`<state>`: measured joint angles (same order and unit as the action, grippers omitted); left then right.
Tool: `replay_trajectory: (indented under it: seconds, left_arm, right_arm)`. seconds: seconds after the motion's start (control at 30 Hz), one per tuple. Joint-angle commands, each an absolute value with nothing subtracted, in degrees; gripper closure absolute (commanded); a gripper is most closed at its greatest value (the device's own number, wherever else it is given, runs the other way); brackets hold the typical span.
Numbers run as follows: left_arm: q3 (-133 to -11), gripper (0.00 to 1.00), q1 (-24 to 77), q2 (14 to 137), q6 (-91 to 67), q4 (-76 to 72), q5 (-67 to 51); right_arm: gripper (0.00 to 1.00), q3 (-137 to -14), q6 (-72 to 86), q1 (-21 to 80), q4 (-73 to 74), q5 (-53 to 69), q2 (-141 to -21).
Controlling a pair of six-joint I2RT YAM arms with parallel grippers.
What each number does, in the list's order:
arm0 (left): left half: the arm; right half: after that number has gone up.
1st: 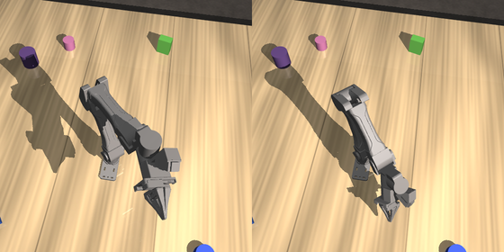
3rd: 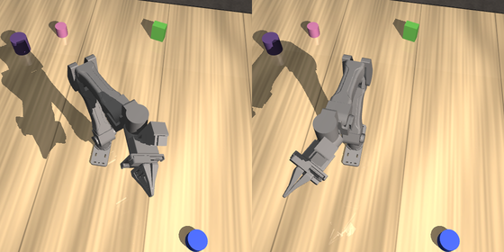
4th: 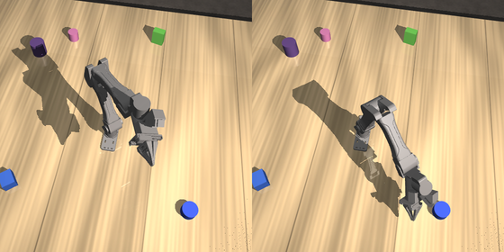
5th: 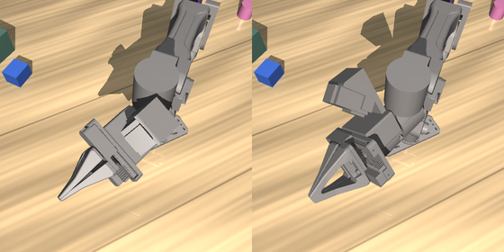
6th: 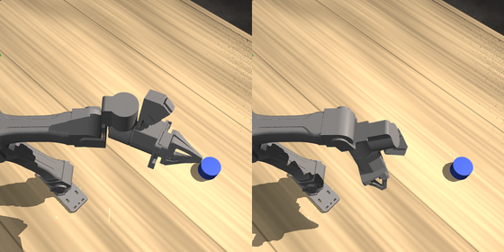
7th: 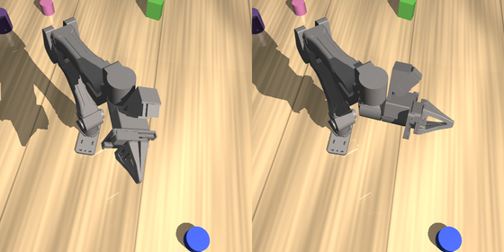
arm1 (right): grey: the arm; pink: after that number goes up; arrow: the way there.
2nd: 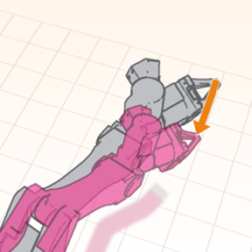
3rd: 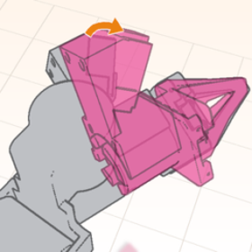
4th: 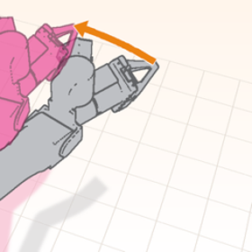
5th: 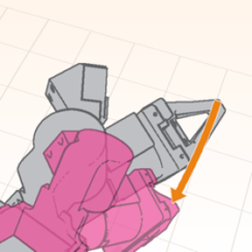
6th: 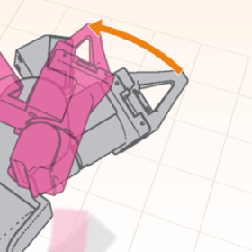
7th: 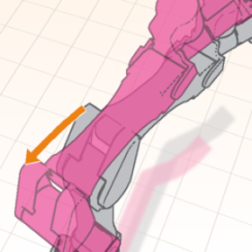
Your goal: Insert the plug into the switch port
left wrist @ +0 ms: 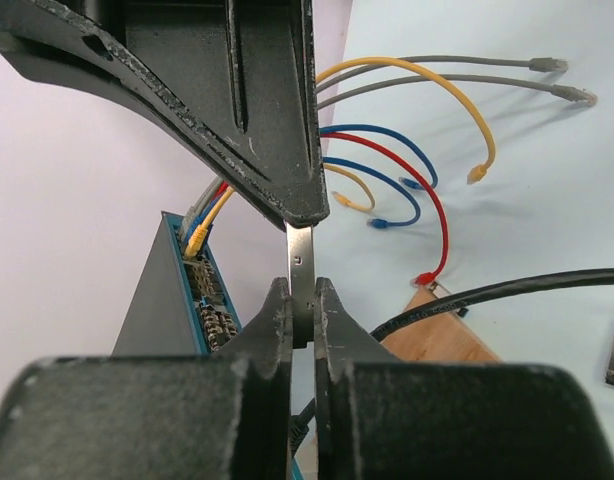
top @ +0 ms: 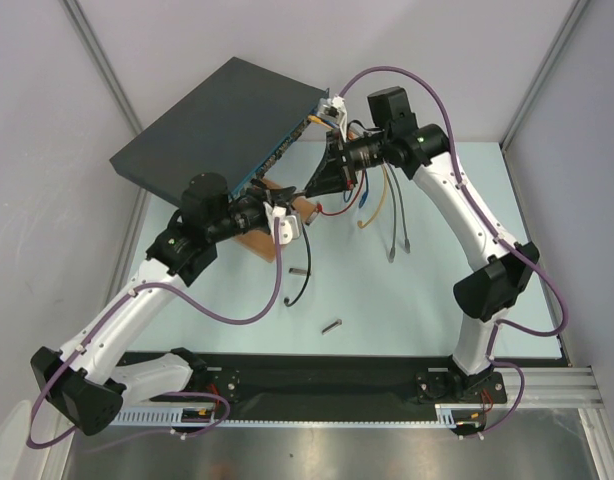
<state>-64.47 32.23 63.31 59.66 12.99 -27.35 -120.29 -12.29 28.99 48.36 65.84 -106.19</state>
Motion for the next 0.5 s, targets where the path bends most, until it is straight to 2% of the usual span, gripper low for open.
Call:
replay_trajectory:
  seconds: [0.0, 0.07, 0.1, 0.2, 0.3, 0.47]
  left_arm:
    - [-64.6, 0.94, 32.61, 62.67, 60.47, 12.13, -28.57]
    - [-64.51, 0.78, 32.7, 62.67, 56.28, 9.32, -26.47]
    - [-65.03, 0.6, 32.7, 62.75, 55.12, 8.97, -26.11]
    - [-66.96, 0.31, 32.43, 63.1, 46.96, 6.77, -22.42]
    - [-69.77, 0.22, 30.16, 63.02, 31.79, 5.98, -21.27]
    - [-74.79, 0.17, 24.27, 64.07, 11.81, 8.34, -21.35]
  right_arm:
    - [1.0, -123.31, -15.38, 29.44, 50.45, 65.48, -106.0]
    - [1.0, -123.05, -16.08, 29.36, 50.36, 64.34, -105.82]
    - [1.0, -122.87, -16.78, 29.27, 49.67, 62.77, -105.65]
    - [1.0, -119.73, -13.73, 27.43, 41.19, 58.82, -104.25]
    - [1.0, -112.8, -8.37, 23.74, 24.6, 51.72, -101.53]
    - [1.0, -105.3, -8.26, 22.33, 8.02, 42.99, -100.11]
